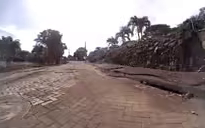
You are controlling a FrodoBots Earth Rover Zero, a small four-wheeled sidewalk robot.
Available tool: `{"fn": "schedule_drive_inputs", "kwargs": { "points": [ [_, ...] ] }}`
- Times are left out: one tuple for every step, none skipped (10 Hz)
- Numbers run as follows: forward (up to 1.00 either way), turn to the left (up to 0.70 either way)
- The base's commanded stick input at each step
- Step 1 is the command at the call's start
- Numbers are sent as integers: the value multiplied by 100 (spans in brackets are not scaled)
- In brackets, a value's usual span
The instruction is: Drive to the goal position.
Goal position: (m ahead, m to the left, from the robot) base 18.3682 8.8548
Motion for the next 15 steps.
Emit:
{"fn": "schedule_drive_inputs", "kwargs": {
  "points": [
    [70, 0],
    [70, 0],
    [70, 0],
    [70, 0],
    [70, 0],
    [70, 0],
    [70, 0],
    [70, 0],
    [70, 0],
    [70, 0],
    [70, 0],
    [70, 0],
    [70, 0],
    [70, 0],
    [70, 0]
  ]
}}
